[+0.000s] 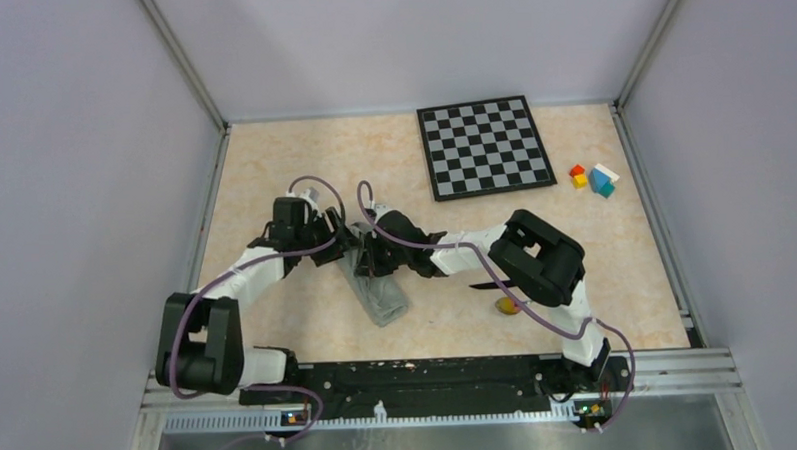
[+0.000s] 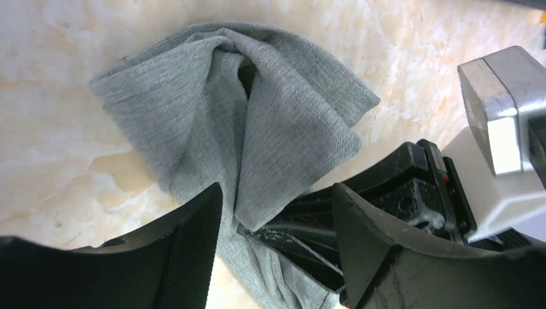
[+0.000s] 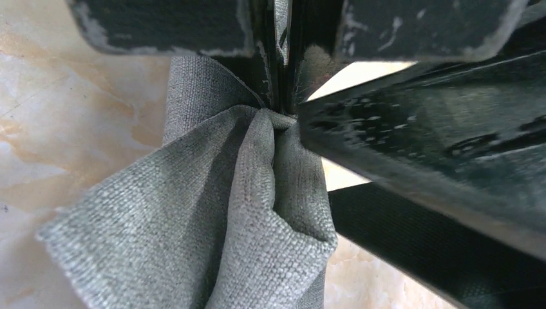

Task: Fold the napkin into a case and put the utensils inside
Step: Fold the 2/3-rectangle-folded napkin at the center of the board, then pick up the top corner of the smaller rectangle folded napkin from the center of the board.

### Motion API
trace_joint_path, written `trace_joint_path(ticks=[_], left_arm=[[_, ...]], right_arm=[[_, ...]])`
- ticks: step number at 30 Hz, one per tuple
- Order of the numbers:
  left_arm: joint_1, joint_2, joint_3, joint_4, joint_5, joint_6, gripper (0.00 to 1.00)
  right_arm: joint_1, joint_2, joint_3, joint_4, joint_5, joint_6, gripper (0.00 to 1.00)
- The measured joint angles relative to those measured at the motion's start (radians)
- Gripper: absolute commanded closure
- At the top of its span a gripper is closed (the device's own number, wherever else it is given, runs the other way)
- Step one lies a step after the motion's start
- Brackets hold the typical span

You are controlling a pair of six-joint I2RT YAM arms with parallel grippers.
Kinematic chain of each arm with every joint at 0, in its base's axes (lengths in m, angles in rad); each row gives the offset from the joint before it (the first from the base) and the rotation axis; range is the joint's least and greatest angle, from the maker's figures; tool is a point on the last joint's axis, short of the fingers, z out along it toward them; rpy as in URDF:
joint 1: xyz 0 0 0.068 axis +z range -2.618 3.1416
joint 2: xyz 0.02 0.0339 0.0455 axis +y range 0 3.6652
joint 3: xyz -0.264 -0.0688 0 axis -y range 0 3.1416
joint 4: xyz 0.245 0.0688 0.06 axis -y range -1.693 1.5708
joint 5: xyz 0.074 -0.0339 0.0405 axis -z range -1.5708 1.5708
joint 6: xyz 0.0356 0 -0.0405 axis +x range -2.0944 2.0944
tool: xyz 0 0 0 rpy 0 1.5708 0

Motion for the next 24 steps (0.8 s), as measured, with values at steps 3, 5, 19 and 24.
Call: trace_joint_path(ticks=[3, 5, 19, 24], left_arm=[[-0.023, 0.057, 0.033, 0.001, -0.026, -0.001, 0.6], [-0.026, 0.089, 0.042, 0.003, -0.049, -0.001, 0.66], [-0.024, 0.147, 0.034, 0.001, -0.117, 0.007, 0.8], [-0.024, 0.147, 0.032, 0.001, -0.117, 0.007, 0.81]], right_arm=[[0.0, 0.0, 0.0, 0.005, -0.003, -0.001, 1.0], [0.0, 0.0, 0.0, 0.005, -0.005, -0.002, 0.92], [-0.013, -0.187, -0.074, -0.113, -0.024, -0.089, 0.35], [-0.083, -0.246, -0.108, -0.111, -0.052, -0.108, 0.33]])
